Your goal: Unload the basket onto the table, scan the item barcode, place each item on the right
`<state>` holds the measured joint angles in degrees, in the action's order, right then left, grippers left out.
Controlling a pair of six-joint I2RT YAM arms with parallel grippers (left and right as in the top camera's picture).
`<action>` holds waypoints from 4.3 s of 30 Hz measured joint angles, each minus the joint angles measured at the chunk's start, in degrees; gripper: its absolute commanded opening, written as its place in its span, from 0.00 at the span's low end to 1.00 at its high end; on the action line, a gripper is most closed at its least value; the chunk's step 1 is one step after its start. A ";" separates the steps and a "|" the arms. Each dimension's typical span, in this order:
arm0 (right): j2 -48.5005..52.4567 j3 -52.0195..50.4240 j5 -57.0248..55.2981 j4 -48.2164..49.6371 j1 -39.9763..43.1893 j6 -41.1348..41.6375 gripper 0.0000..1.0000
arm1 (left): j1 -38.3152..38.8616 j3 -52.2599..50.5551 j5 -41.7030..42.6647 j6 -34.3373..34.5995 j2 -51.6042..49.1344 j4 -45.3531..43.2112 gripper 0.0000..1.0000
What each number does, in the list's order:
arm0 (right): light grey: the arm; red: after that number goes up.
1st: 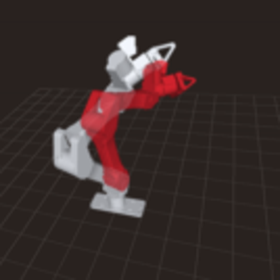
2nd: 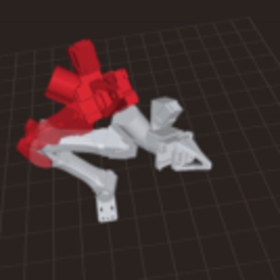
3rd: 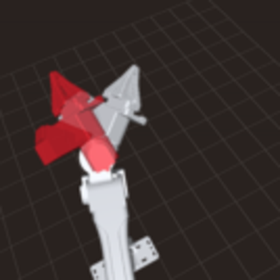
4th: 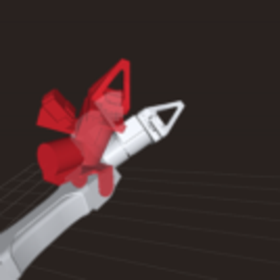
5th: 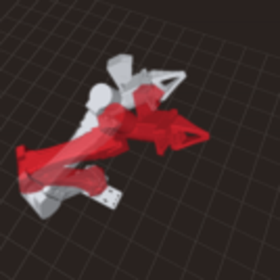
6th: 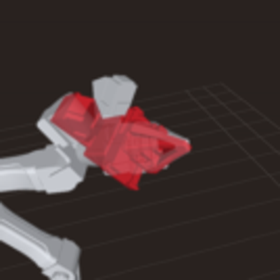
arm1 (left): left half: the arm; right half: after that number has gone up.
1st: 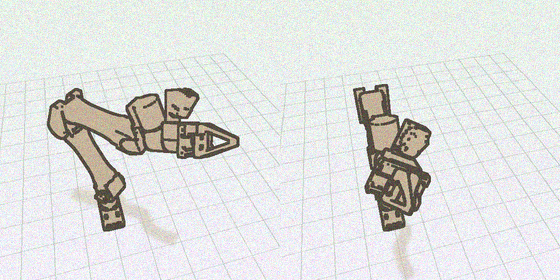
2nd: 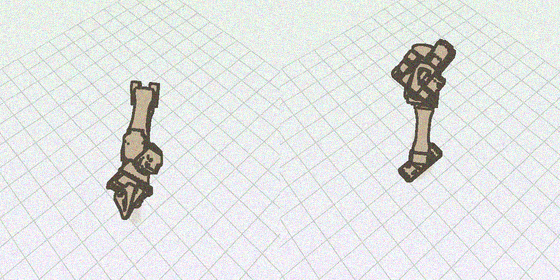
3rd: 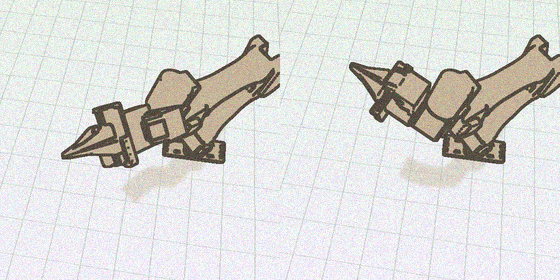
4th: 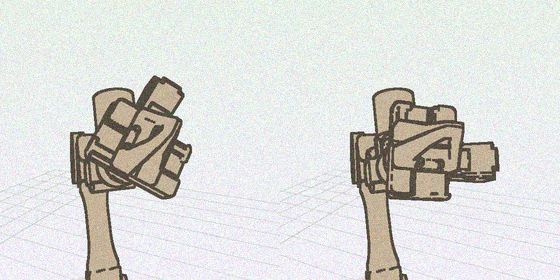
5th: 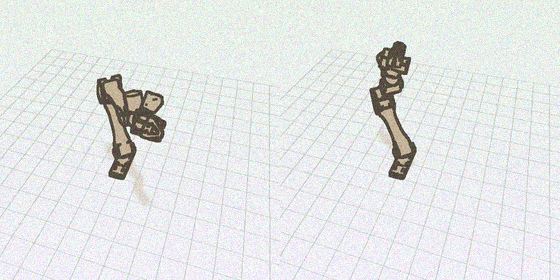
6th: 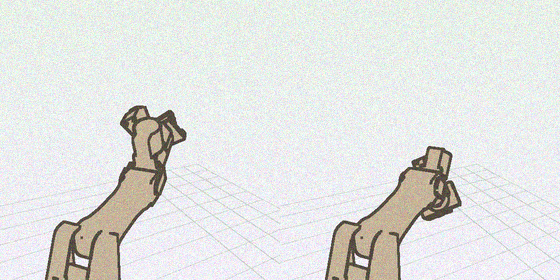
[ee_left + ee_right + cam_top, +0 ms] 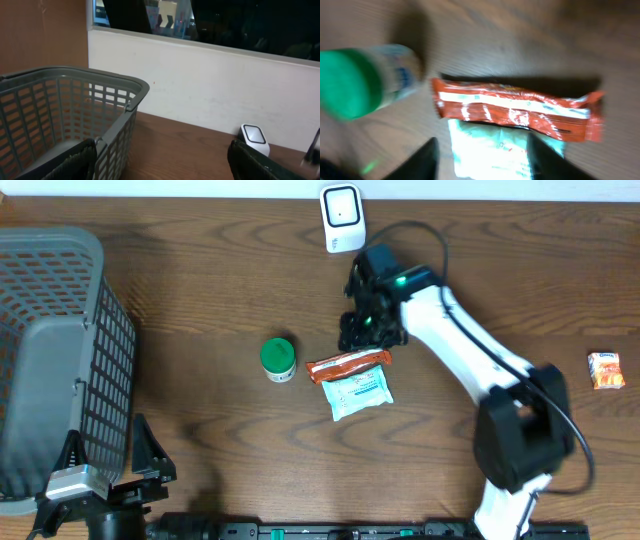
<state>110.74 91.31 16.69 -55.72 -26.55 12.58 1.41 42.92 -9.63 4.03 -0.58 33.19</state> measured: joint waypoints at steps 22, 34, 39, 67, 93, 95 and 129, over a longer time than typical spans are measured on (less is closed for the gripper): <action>2.64 -1.36 -4.13 -6.58 -4.13 -8.48 0.01 | 0.00 -0.04 0.00 0.00 0.00 0.13 0.84; 2.58 -12.13 -4.44 -3.41 -8.44 -1.86 0.01 | 0.00 -0.09 0.00 0.00 0.00 0.20 0.84; 2.56 -12.24 -13.22 -11.45 -8.41 1.66 0.02 | 0.00 -0.09 0.00 0.00 0.00 0.20 0.84; 0.00 -11.23 -5.88 2.86 -9.07 5.68 0.48 | 0.00 -0.11 0.00 0.00 0.00 0.24 0.84; -5.49 -29.86 18.12 11.56 12.07 -14.67 0.99 | 0.00 -0.11 0.00 0.00 0.00 0.24 0.84; -5.70 -32.15 19.50 15.04 11.65 -14.27 0.99 | 0.00 -0.11 0.00 0.00 0.00 0.28 0.84; -28.81 -26.21 -53.44 -1.44 5.29 7.54 0.01 | 0.00 -0.11 0.00 0.00 0.00 -0.04 0.84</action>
<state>81.93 65.10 -36.75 -57.17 -21.26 20.12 1.41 42.81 -9.63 4.03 -0.58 33.15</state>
